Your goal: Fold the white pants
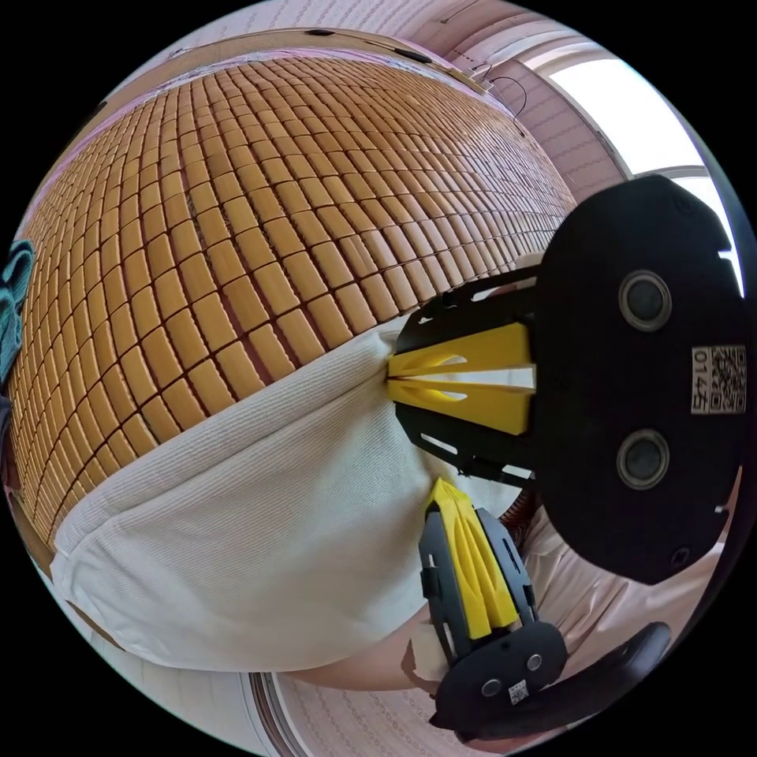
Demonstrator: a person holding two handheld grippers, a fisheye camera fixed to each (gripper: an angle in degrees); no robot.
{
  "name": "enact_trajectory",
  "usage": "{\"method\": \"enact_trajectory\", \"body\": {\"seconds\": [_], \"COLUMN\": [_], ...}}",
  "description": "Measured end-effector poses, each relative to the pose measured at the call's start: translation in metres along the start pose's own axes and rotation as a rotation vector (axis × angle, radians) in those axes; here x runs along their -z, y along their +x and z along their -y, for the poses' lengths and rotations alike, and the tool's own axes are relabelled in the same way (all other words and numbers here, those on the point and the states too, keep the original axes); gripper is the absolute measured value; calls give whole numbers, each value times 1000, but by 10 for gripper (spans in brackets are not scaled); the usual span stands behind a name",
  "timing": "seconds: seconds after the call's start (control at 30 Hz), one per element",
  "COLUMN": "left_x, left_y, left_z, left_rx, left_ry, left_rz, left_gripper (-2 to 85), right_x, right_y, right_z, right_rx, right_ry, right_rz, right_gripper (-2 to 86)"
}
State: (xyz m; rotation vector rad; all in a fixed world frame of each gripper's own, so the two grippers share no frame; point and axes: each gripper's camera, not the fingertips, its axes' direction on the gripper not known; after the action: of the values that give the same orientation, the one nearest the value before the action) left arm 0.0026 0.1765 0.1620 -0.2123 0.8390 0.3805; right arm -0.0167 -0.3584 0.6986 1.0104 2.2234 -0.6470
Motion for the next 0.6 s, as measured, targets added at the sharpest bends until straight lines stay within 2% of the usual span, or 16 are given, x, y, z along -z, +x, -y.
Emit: {"method": "enact_trajectory", "body": {"seconds": [0.07, 0.13, 0.3, 0.4, 0.5, 0.57, 0.6], "left_x": [-6, -46, -65, -68, -63, -65, -69], "left_y": [17, 33, 35, 50, 82, 103, 116], "left_z": [-8, -14, -19, -23, -31, -37, -40], "left_rx": [-68, -141, -129, -149, -209, -242, -263], "left_ry": [-23, -131, -114, -110, -40, -10, 0], "left_rz": [-6, 52, 32, 82, 6, -7, 5], "left_gripper": [-10, -10, -10, -9, -8, -6, -5], "right_x": [8, 14, 31, 41, 51, 56, 57], "right_y": [7, 13, 21, 30, 41, 55, 61], "right_z": [-10, -18, -44, -69, -114, -172, -189], "right_rx": [1, 2, -8, -52, -115, -200, -232], "right_ry": [1, -4, 4, 45, 198, 426, 479], "right_rz": [22, 38, 33, 44, 77, 172, 221], "right_gripper": [-10, -10, -10, -10, -10, -9, -9]}}
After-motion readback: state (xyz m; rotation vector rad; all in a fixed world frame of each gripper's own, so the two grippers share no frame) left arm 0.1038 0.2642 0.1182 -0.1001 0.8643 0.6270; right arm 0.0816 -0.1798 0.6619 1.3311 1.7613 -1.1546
